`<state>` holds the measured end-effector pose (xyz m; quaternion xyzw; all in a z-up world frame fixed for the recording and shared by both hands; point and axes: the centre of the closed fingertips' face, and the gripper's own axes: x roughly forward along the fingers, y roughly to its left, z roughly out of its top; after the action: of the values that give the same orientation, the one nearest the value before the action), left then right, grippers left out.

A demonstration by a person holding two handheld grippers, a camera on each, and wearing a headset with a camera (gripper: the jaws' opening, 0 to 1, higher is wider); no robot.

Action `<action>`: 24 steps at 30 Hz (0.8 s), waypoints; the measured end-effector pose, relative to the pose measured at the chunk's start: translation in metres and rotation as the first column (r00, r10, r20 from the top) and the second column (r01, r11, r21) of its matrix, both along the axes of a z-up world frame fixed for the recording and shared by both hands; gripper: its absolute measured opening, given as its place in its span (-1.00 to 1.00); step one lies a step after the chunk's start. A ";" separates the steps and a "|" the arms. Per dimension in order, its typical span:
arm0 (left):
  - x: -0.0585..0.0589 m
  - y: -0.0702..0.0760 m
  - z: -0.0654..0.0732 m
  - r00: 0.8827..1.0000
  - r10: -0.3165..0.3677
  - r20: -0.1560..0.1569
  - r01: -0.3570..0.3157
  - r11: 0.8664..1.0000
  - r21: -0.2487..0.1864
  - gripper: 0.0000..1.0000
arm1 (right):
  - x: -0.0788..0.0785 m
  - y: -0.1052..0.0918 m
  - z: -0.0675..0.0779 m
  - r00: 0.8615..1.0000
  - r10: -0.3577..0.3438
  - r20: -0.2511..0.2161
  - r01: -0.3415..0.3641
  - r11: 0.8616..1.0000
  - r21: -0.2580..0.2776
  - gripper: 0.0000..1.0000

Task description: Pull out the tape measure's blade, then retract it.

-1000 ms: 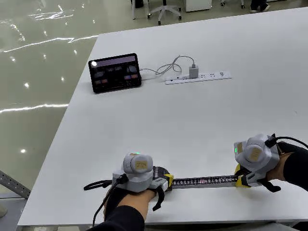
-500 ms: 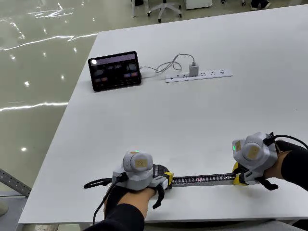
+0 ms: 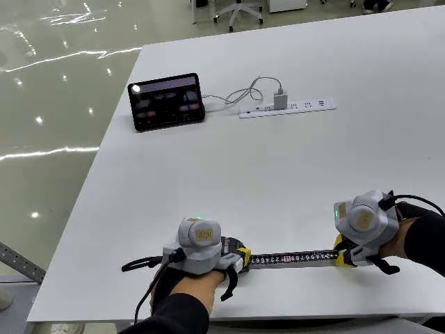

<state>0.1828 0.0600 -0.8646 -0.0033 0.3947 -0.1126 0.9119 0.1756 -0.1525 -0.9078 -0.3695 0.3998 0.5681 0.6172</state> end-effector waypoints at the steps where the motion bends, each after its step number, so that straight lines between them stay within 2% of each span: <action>1: 0.000 0.000 0.000 1.000 0.000 0.000 0.000 1.000 0.000 0.08 | 0.000 0.000 0.000 1.000 0.001 0.000 -0.001 1.000 -0.001 -0.79; 24: 0.000 0.000 0.000 1.000 0.000 0.001 0.000 1.000 0.000 0.08 | 0.001 0.009 0.000 1.000 -0.001 0.002 0.001 1.000 0.013 -0.79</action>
<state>0.1828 0.0599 -0.8648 -0.0030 0.3944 -0.1127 0.9120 0.1762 -0.1434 -0.9075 -0.3660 0.3955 0.5700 0.6203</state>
